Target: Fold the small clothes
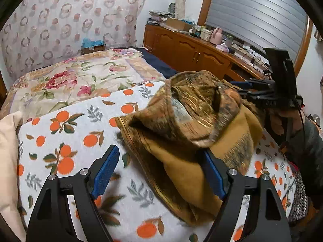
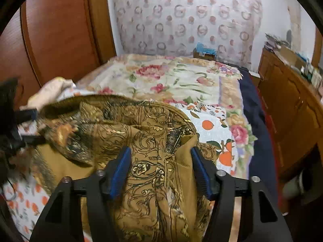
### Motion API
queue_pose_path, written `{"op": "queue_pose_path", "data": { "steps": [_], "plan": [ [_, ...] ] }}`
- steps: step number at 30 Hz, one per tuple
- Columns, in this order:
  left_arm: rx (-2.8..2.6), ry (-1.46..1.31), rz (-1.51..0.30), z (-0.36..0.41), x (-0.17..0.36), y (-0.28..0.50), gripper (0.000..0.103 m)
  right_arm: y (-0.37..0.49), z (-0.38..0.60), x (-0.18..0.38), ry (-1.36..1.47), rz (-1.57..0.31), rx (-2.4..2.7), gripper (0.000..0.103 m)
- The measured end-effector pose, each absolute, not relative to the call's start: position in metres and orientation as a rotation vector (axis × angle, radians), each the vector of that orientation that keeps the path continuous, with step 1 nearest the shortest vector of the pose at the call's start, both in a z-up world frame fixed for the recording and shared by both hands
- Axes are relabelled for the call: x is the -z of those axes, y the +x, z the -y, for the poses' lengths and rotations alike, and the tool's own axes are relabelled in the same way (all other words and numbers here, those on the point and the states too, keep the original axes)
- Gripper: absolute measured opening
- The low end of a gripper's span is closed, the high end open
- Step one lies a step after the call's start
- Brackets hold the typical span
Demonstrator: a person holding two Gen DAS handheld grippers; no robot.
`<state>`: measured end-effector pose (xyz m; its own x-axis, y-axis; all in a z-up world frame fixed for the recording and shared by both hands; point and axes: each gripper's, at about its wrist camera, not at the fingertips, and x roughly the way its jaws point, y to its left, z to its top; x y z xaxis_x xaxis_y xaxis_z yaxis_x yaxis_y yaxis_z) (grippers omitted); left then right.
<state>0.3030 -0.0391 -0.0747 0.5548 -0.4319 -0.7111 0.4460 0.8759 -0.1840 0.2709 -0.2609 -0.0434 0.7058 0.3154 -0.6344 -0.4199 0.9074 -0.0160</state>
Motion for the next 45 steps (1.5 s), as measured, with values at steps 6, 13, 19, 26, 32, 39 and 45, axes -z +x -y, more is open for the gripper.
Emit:
{"op": "queue_pose_path", "data": {
  "steps": [6, 13, 19, 26, 32, 39, 45],
  "plan": [
    [0.320, 0.051, -0.763, 0.030, 0.067, 0.329, 0.081, 0.279, 0.275, 0.021, -0.129, -0.574, -0.276, 0.003],
    [0.261, -0.008, -0.729, 0.008, 0.056, 0.331, 0.081, 0.285, 0.278, 0.026, -0.074, -0.623, -0.165, 0.003],
    [0.357, -0.007, -0.819, 0.023, 0.071, 0.328, 0.081, 0.289, 0.275, 0.019, -0.049, -0.643, -0.192, 0.053],
    [0.445, -0.067, -0.915, 0.034, 0.095, 0.339, 0.069, 0.280, 0.289, 0.022, -0.057, -0.689, -0.210, 0.061],
    [0.560, -0.123, -0.946, 0.038, 0.096, 0.344, 0.030, 0.282, 0.294, 0.026, -0.022, -0.723, -0.242, 0.064],
    [0.565, -0.091, -0.925, 0.045, 0.088, 0.336, 0.014, 0.285, 0.299, 0.030, 0.044, -0.751, -0.291, 0.066],
    [0.567, -0.107, -0.906, 0.042, 0.084, 0.334, 0.010, 0.283, 0.293, 0.029, 0.035, -0.762, -0.344, 0.034]
  ]
}}
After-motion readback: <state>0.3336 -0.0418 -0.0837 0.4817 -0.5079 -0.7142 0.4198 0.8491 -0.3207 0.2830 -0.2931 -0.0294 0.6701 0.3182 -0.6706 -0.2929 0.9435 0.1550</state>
